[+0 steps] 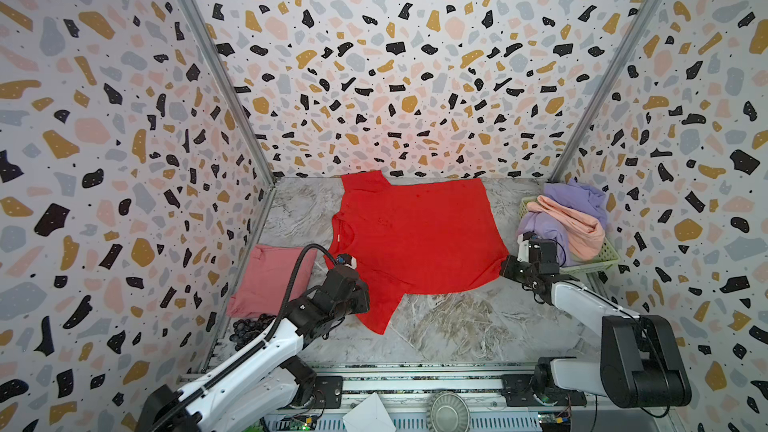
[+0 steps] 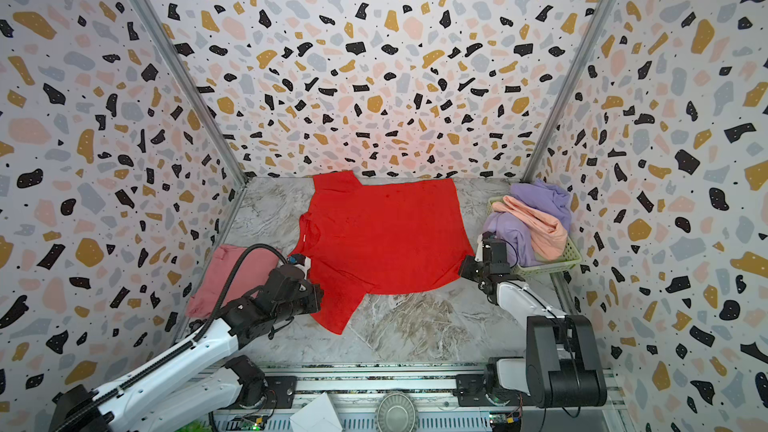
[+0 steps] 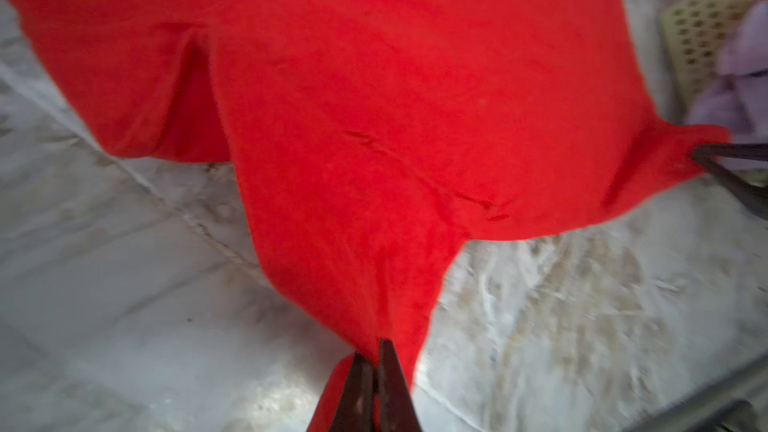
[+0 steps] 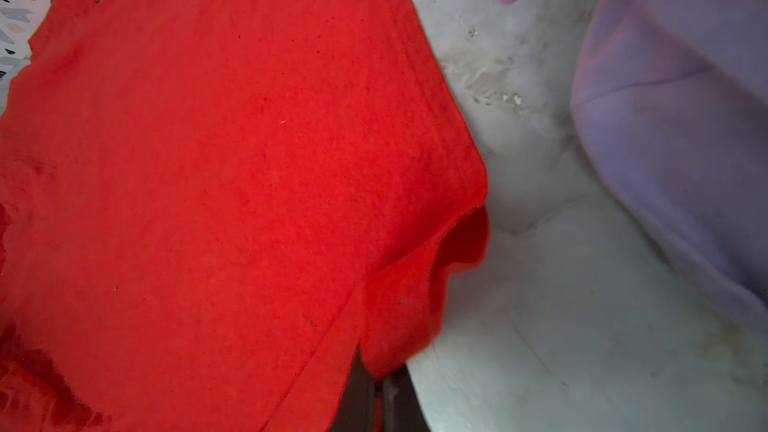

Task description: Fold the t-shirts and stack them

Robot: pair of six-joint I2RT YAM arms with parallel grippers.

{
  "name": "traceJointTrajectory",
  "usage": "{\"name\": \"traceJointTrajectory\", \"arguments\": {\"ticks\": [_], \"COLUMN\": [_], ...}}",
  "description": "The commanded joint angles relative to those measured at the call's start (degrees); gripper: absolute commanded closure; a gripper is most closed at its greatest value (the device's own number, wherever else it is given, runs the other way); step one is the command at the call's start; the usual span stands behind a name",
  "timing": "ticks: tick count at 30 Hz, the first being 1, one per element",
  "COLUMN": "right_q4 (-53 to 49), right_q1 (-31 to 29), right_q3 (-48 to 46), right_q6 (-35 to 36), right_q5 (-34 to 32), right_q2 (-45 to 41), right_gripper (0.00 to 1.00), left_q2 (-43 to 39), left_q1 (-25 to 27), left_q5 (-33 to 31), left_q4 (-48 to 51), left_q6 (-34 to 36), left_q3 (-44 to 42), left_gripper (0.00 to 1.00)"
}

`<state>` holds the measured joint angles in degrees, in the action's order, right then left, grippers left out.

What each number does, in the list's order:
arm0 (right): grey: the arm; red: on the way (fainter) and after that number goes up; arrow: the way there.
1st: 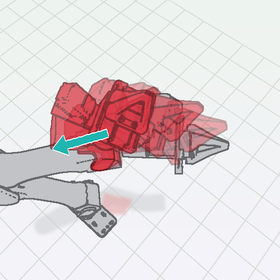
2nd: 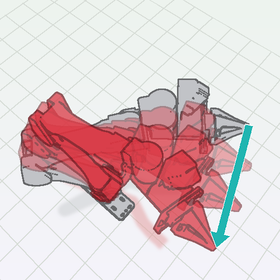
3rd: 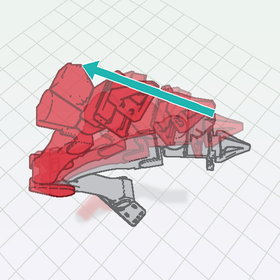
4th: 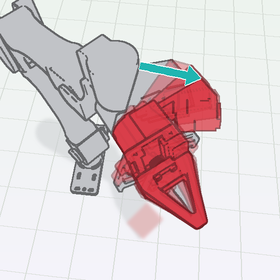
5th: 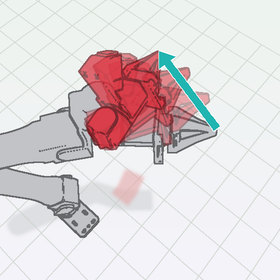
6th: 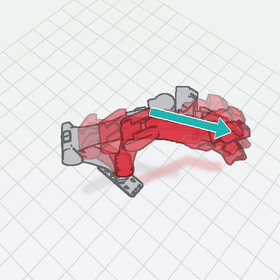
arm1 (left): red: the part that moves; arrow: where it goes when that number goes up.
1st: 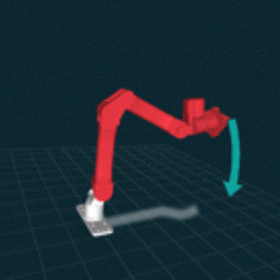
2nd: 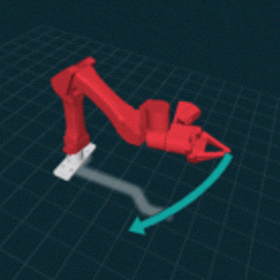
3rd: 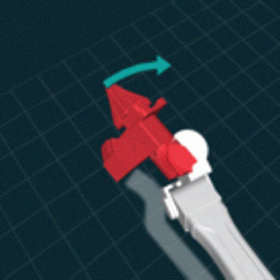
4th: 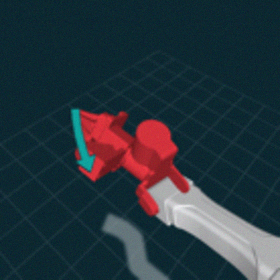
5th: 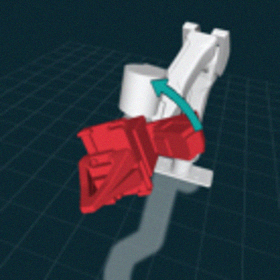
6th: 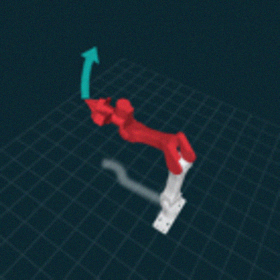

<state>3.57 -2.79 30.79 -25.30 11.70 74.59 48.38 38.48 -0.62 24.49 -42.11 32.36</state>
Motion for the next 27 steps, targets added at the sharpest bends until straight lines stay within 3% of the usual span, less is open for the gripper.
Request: {"name": "traceJointTrajectory", "arguments": {"ticks": [1,3,7,11,15,27], "right_q4": [-2.4,-2.4,-2.2,-2.1,-2.1,-3.0], "right_q1": [0.3,0.4,0.4,0.4,0.4,0.7], "right_q3": [0.5,0.5,0.6,0.5,0.4,0.1], "right_q6": [1.1,1.1,1.2,1.2,1.2,1.1], "right_q5": [-1.8,-1.9,-1.3,-0.9,-0.8,-1.9], "right_q2": [-1.2,-1.5,-1.6,-1.7,-1.5,-2.1], "right_gripper": [0.98,0.98,0.98,0.98,0.98,0.98], "left_q2": [-3.9,-6.3,-9.1,-7.0,-5.9,-7.7], "left_q1": [3.4,3.5,3.4,3.4,3.4,3.7], "left_q5": [5.1,7.5,-5.8,-13.0,-10.8,-0.7], "left_q4": [9.2,9.0,13.6,15.6,11.7,3.9], "left_q6": [-5.7,-6.1,-4.3,-4.0,-6.7,-18.0], "left_q3": [2.8,4.2,6.3,1.5,-3.6,-18.9], "left_gripper": [0.62,0.31,0.2,0.2,0.27,0.33]}}
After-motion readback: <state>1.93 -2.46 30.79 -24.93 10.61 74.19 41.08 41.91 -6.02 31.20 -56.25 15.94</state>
